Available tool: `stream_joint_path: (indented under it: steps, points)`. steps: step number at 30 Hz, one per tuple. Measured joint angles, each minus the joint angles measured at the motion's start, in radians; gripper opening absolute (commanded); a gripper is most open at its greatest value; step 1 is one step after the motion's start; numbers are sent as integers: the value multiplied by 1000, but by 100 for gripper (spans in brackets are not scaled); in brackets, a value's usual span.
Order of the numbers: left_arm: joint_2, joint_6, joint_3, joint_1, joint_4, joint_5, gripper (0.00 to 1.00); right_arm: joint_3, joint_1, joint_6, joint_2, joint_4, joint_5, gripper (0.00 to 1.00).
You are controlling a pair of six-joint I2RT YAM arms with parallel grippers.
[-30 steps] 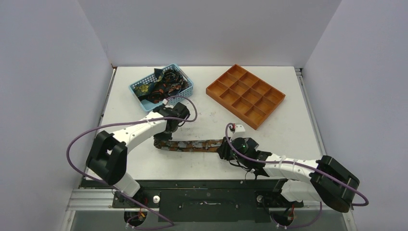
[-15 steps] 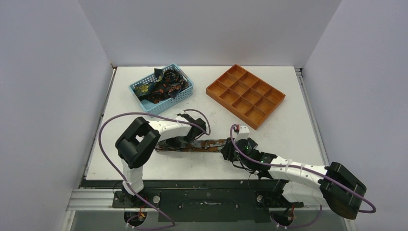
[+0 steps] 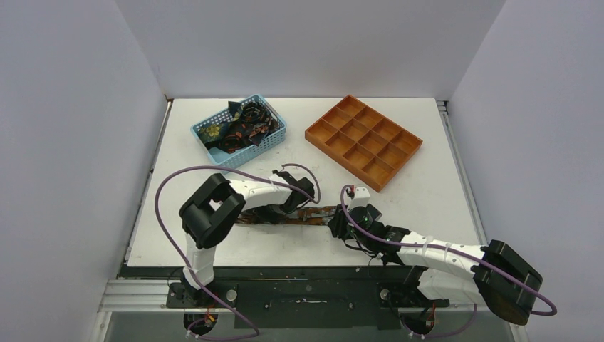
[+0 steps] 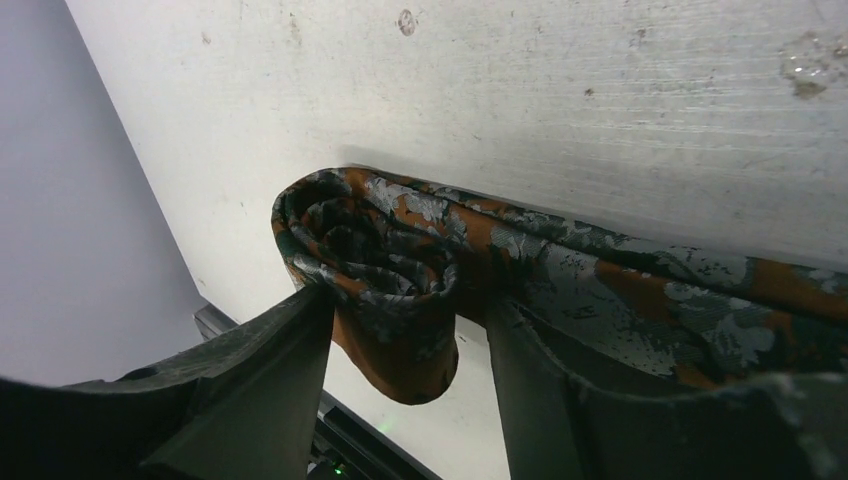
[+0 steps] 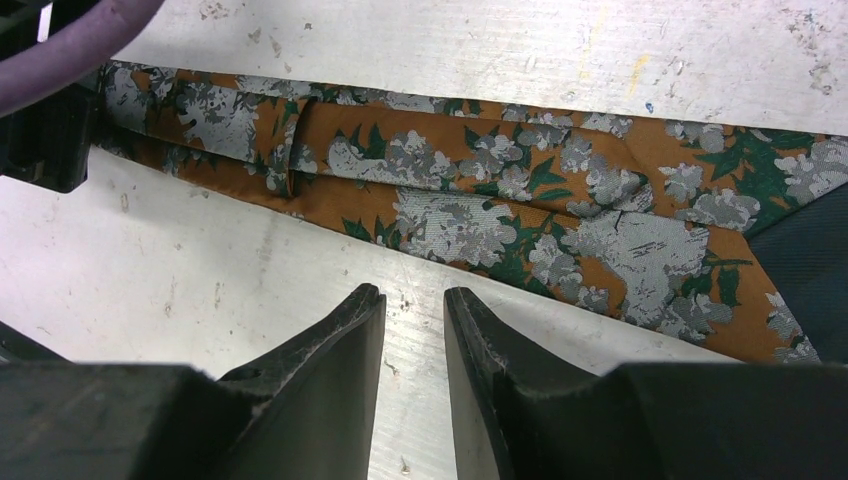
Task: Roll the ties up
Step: Roll the tie at the center of the board.
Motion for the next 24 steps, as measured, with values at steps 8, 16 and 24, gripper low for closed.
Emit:
stream_joint_path:
  steps: [8,16,24]
  points:
    - [-85,10,-23,4,32,44,78,0,0,0,0,-4,0,38]
    - [-363,16,-74,49,111,176,83,30,0,-21,2,-21,-23,49]
    - [-925,10,-449,528,435,527,91,224,13,-26,190,74,-202,47]
